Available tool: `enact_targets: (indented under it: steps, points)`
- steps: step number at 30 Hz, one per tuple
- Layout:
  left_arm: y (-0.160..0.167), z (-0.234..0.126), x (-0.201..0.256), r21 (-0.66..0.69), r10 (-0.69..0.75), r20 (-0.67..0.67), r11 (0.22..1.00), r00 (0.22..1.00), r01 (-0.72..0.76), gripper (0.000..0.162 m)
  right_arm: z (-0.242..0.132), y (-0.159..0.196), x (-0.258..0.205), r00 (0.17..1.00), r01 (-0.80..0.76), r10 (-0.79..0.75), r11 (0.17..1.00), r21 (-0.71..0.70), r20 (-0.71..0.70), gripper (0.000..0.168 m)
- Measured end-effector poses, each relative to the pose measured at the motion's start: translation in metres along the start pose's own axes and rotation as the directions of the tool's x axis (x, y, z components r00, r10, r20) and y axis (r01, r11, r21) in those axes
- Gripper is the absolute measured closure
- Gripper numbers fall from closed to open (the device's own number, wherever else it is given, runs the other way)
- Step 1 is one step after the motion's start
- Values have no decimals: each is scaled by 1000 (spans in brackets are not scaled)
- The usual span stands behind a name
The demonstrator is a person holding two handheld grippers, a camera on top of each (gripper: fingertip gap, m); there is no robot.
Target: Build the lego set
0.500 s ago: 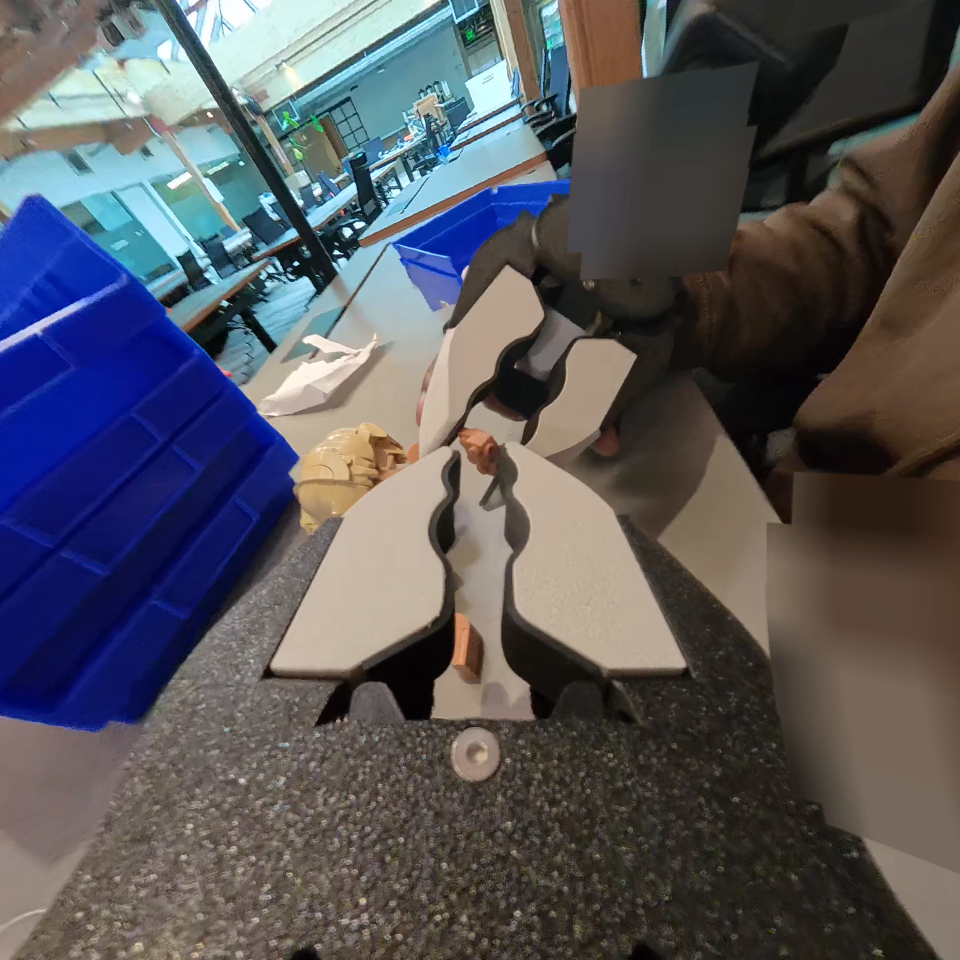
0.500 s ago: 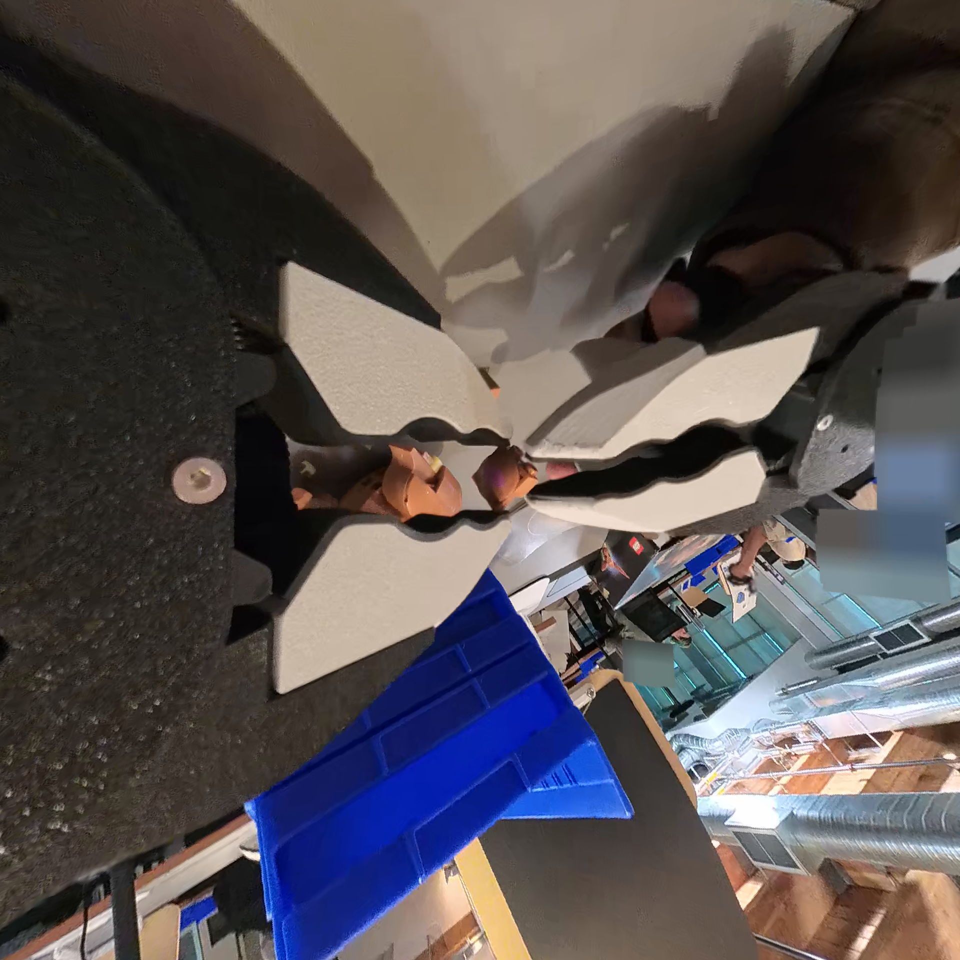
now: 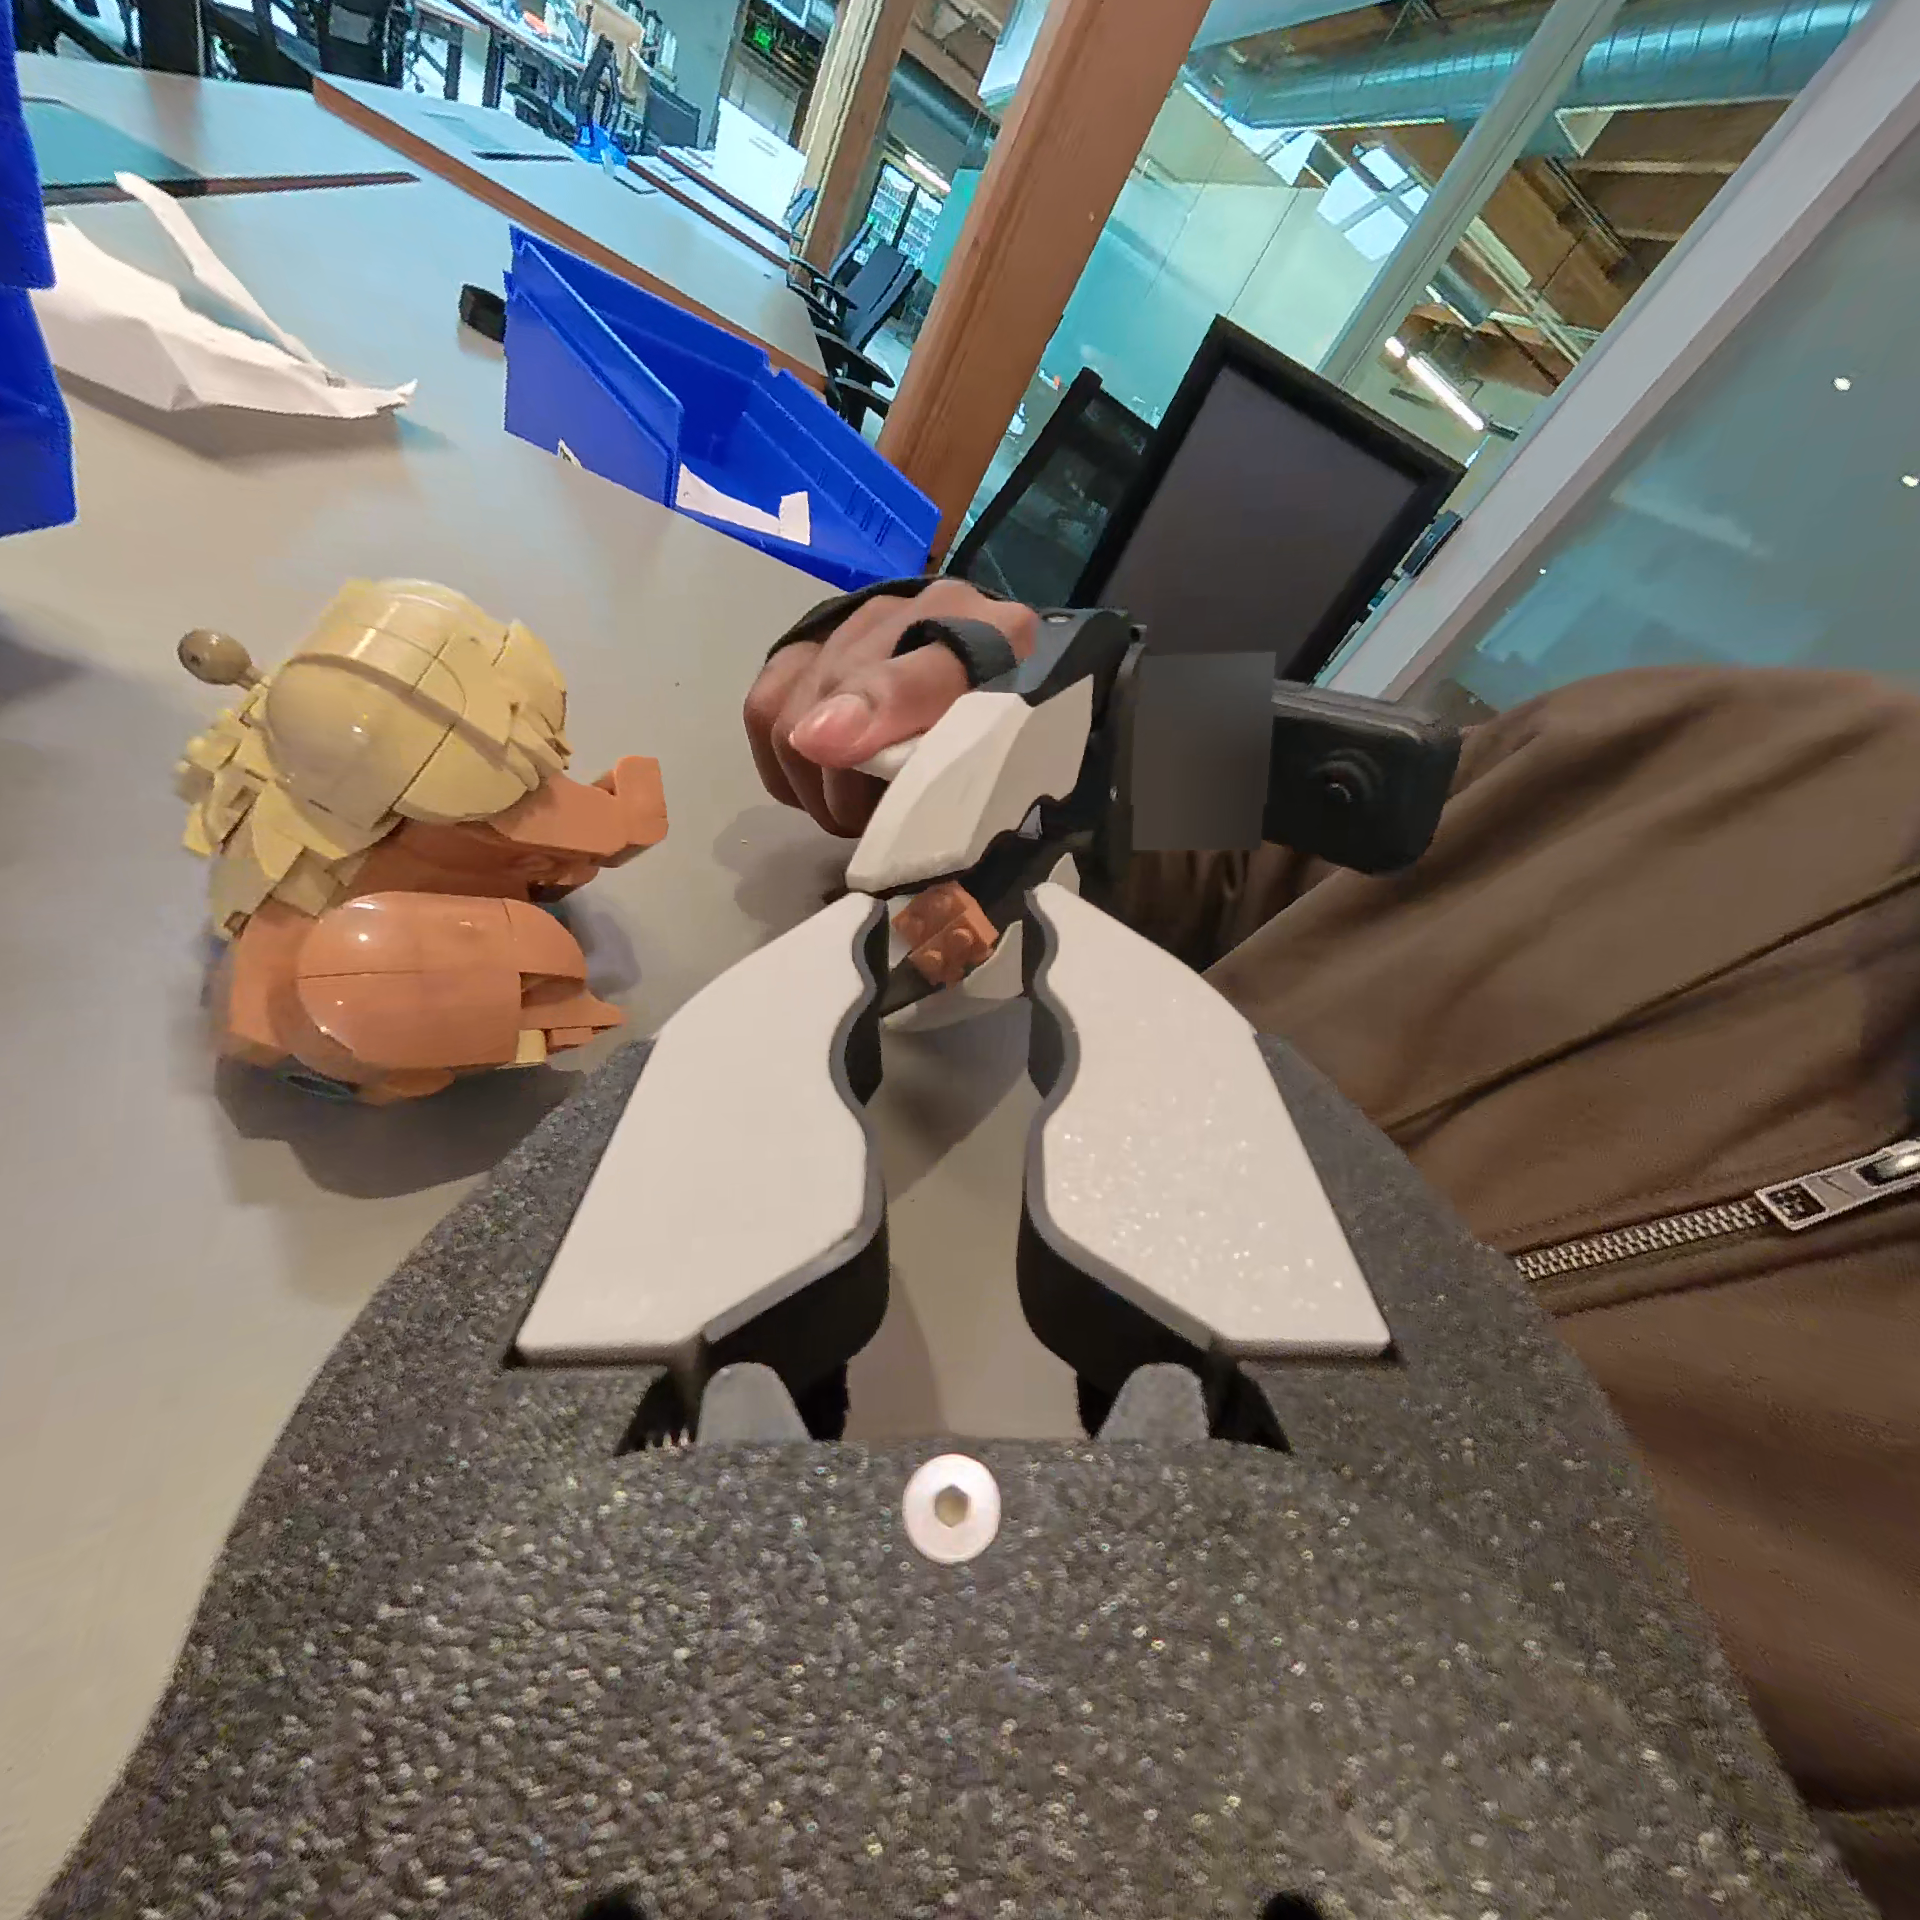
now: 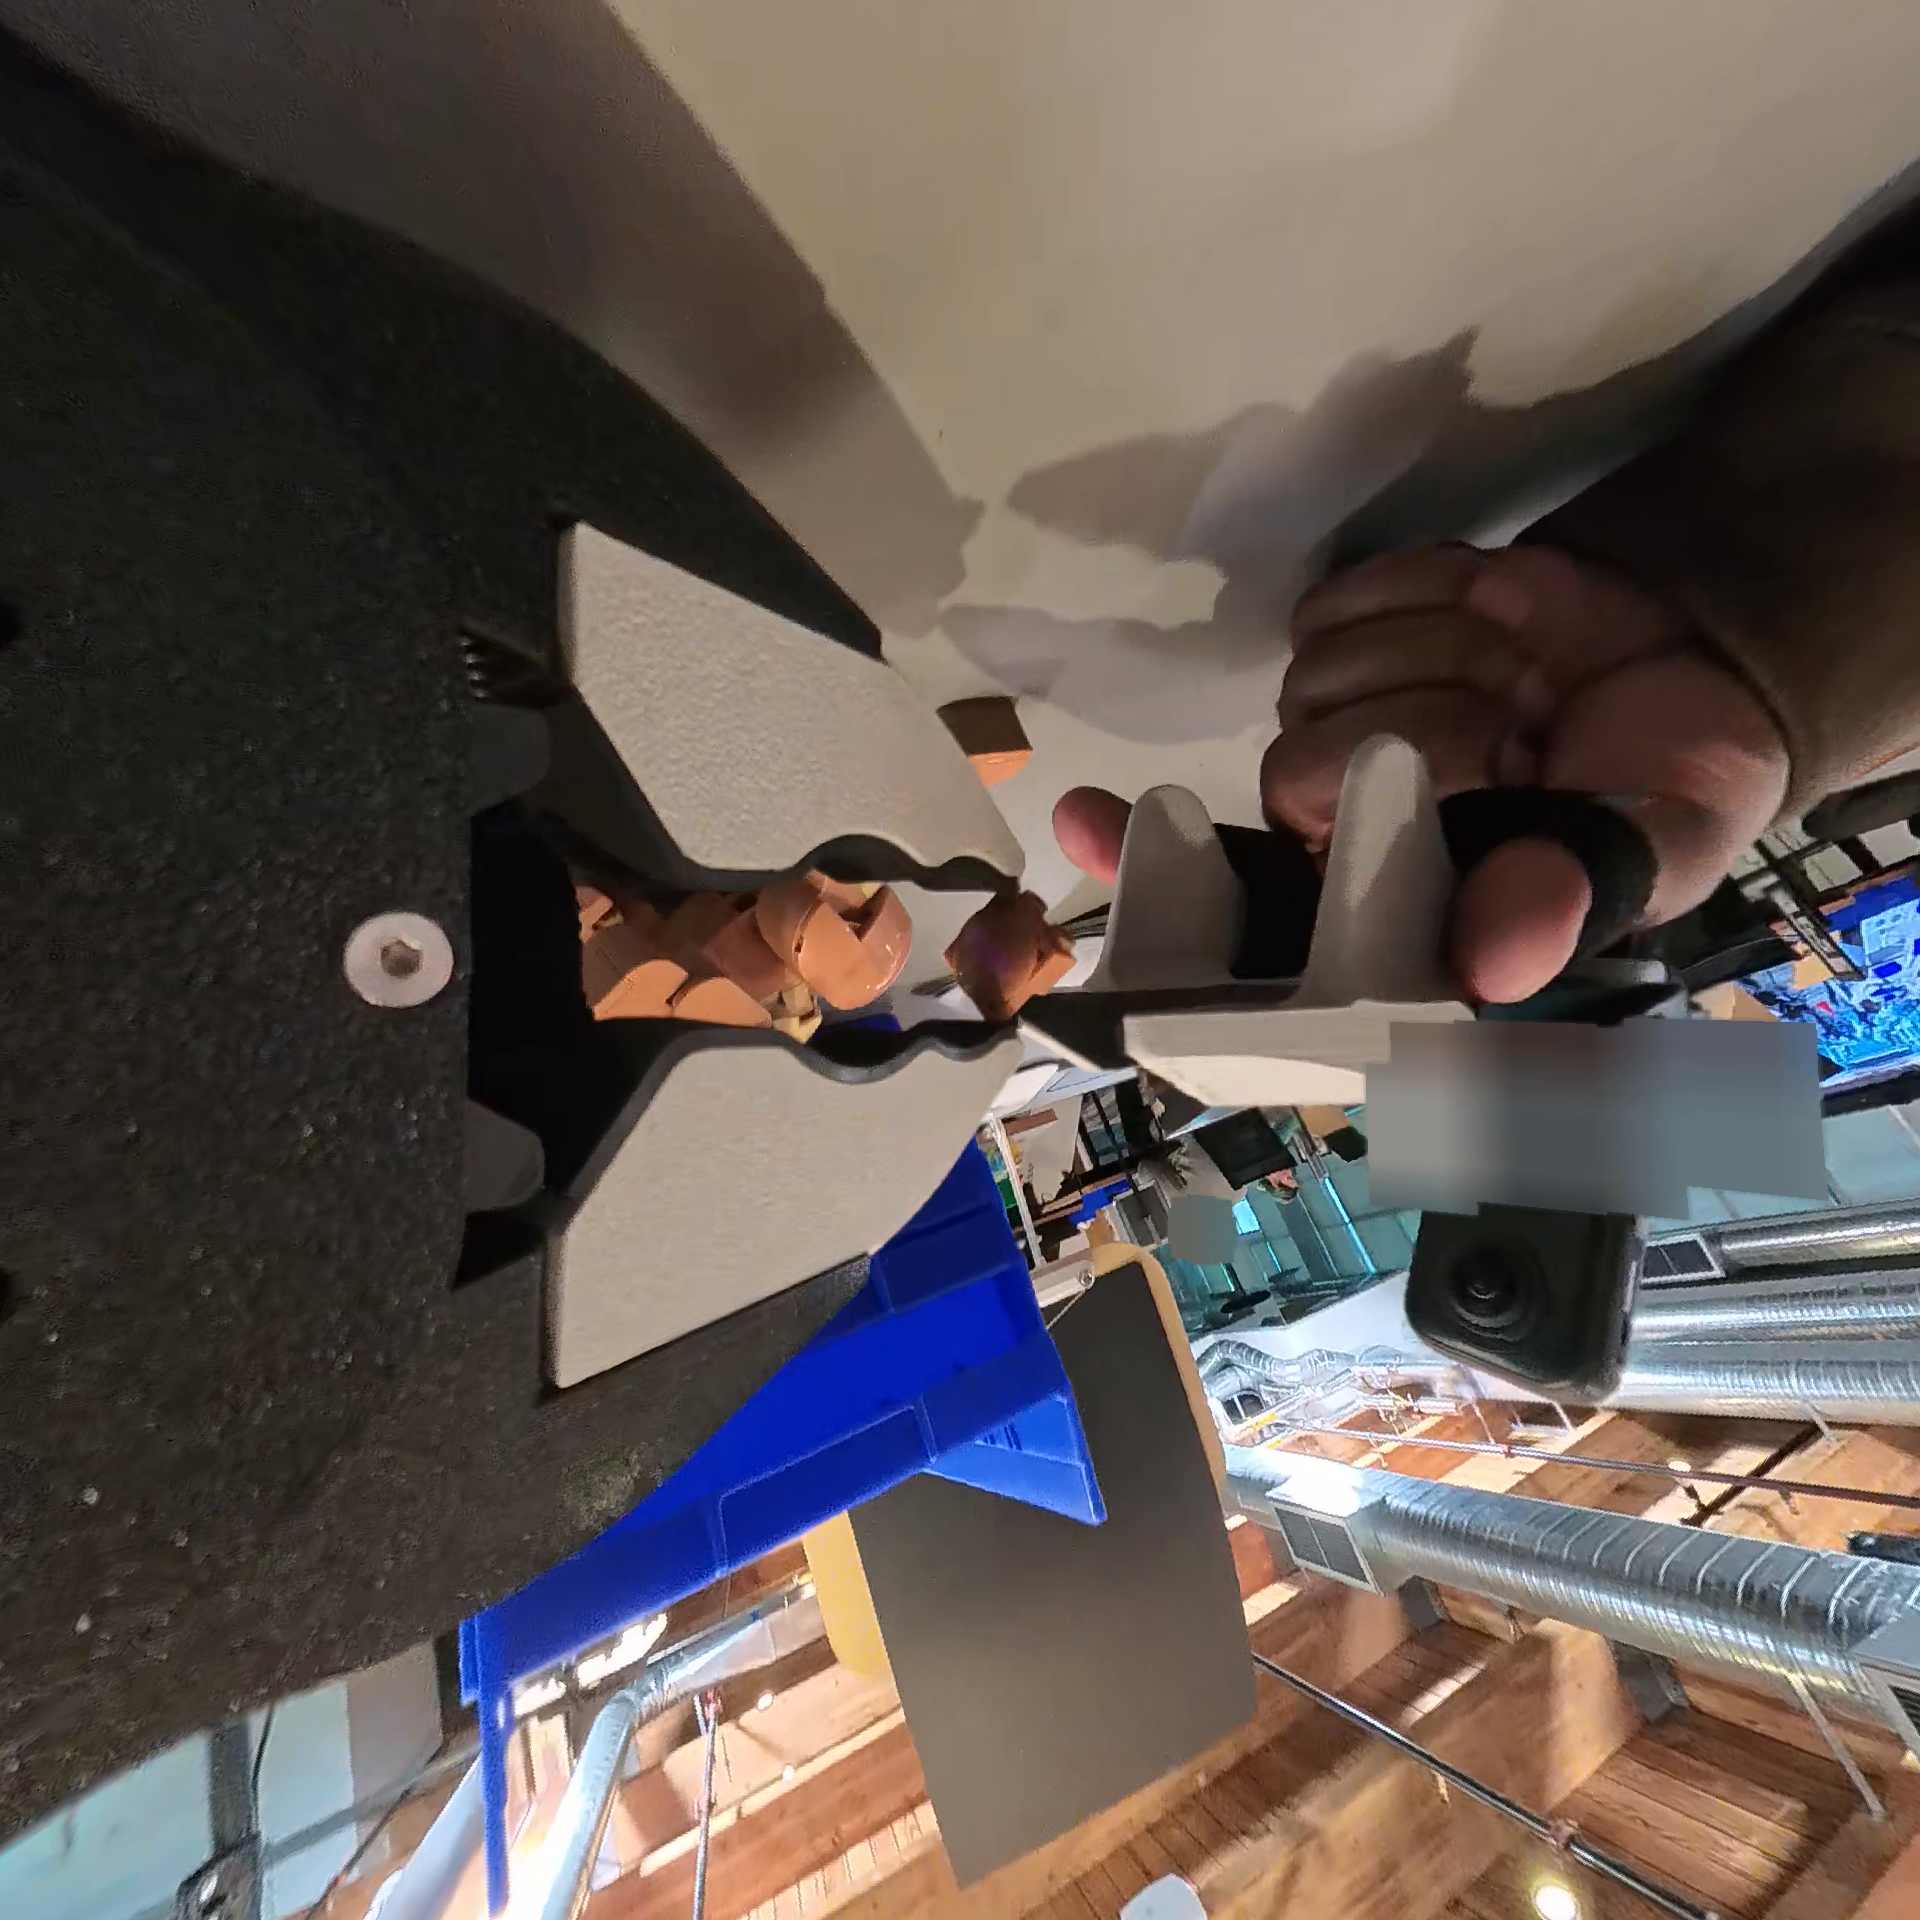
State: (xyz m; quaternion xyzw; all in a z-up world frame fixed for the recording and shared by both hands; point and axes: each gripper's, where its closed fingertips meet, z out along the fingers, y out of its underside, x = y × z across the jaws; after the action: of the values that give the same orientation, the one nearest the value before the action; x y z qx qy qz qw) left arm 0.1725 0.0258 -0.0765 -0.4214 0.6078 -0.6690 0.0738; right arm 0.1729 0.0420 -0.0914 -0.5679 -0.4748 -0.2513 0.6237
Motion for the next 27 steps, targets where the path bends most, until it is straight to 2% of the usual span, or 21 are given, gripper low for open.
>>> enact_targets:
  steps: [6,11,17,21,25,27]
  points:
    - [1,-1,-6,-8,-25,31,1000,999,26,131,0,0,9,998,25,-25,1000,-6,-60,145]
    - [9,6,-4,-51,-20,21,998,1000,21,131,2,-3,4,998,50,-50,999,7,-37,145]
    - [15,10,7,-78,-22,-45,997,999,19,141,2,-11,-2,998,63,-63,996,59,-7,145]
    - [8,8,11,-20,34,-65,999,997,-35,143,-1,-14,5,1000,-25,26,997,78,-14,145]
    - [-7,2,7,95,142,1,985,990,-141,143,-5,-16,19,988,-143,149,985,98,-49,142]
    - [-14,1,8,142,190,33,971,981,-192,144,-6,-15,23,985,-150,156,984,95,-69,141]
